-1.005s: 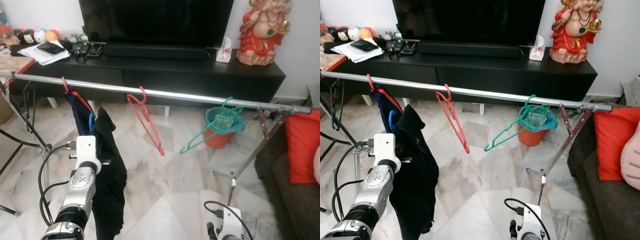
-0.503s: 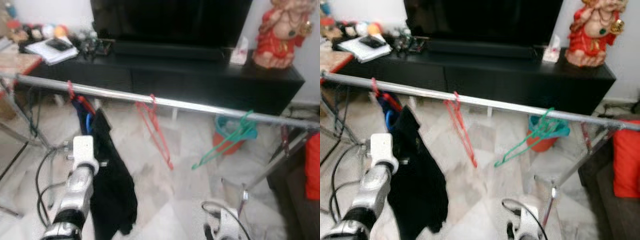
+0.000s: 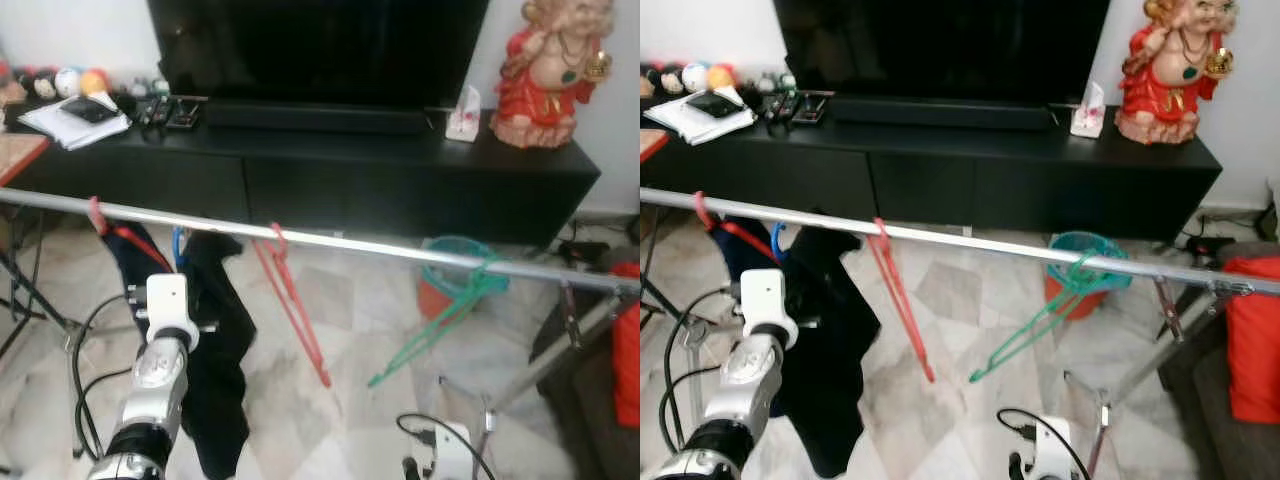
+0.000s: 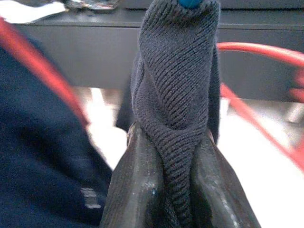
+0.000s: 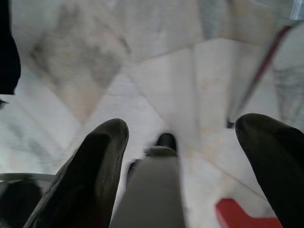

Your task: Hang hanger

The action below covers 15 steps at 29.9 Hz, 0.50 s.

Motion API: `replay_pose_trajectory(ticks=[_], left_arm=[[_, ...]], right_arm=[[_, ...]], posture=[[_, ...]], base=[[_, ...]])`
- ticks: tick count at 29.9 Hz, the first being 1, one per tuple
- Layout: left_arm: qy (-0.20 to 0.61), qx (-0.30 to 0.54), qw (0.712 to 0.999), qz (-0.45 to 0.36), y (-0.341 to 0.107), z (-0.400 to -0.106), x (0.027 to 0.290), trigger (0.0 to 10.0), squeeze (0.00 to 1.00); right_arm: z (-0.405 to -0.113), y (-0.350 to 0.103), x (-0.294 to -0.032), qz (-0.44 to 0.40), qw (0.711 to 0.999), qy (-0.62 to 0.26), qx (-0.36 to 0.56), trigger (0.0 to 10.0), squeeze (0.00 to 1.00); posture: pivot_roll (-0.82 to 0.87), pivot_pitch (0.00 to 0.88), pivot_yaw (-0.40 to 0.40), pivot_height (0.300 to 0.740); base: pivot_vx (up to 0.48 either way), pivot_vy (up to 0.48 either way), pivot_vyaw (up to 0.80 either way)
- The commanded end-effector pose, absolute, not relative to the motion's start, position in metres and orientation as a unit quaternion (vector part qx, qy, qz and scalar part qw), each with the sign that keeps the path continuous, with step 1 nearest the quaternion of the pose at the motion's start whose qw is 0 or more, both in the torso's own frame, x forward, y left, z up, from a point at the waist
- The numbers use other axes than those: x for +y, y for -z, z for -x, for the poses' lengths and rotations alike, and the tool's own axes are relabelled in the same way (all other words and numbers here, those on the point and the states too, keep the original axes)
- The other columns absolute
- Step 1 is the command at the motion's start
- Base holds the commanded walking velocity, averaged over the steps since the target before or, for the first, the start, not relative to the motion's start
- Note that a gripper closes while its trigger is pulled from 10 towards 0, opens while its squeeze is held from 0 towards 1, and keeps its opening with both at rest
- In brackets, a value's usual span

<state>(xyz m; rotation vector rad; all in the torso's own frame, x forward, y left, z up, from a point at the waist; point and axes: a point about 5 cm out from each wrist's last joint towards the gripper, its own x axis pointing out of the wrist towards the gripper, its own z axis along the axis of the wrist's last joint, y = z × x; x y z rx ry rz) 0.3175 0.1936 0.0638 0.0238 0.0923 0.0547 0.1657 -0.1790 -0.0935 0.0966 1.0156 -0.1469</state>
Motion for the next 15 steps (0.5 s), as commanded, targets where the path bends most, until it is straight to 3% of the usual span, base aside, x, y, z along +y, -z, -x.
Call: replay_pose_trajectory(ticks=[1, 15], left_arm=[[-0.025, 0.022, 0.999, -0.023, -0.071, -0.316, 0.200, 10.0, 0.00], [-0.002, 0.006, 0.999, -0.043, -0.086, -0.331, 0.199, 10.0, 0.00]], right_arm=[[-0.165, 0.094, -0.177, -0.049, 0.868, 0.069, 0.489, 10.0, 0.00], [-0.171, 0.092, -0.175, -0.047, 0.870, 0.066, 0.487, 10.0, 0.00]], posture=[[0.00, 0.000, -0.010, 0.740], [0.00, 0.000, -0.006, 0.740]], base=[[0.000, 0.000, 0.00], [0.000, 0.000, 0.00]])
